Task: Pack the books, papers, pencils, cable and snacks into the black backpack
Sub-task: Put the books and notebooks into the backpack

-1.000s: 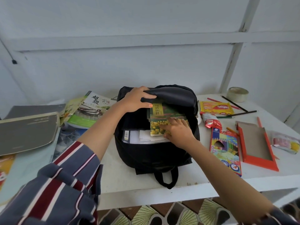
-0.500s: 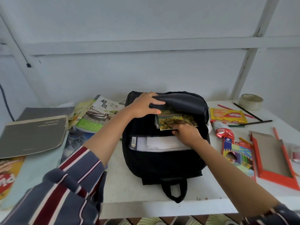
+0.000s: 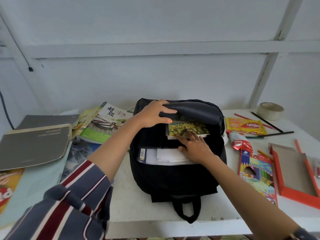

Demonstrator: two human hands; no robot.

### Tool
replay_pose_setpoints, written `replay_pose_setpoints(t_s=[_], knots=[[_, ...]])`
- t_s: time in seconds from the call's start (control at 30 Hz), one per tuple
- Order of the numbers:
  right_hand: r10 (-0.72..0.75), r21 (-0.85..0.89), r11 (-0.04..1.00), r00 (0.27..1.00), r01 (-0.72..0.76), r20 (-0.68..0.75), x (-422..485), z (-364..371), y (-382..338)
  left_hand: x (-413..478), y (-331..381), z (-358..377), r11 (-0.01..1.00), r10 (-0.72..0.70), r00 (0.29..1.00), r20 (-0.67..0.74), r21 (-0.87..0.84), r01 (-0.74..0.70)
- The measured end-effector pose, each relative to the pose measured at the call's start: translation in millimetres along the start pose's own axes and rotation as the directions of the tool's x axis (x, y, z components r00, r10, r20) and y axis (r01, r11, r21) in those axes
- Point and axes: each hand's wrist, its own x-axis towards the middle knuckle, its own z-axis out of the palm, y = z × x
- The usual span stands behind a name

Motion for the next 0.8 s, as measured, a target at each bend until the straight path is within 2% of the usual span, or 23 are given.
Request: replay_pose_setpoints(t_s=[0.3, 0.43, 0.8], knots=[[0.0, -0.037, 0.999, 0.998, 0.002, 0.058, 1, -4, -2, 0, 0, 0, 1.0, 0.001, 1.0, 0.007, -0.009, -0.001], [-0.002, -0.108, 0.994, 0.998, 0.008, 0.063, -2, -2, -7, 0, -1, 0, 1.0, -0.005, 1.0, 0.012, -0.011, 0.005], [0.036, -0.056, 0.998, 0.997, -0.032, 0.064, 7, -8, -7, 2, -2, 2, 1.0, -0.001, 1.0, 0.008, 0.01, 0.001]])
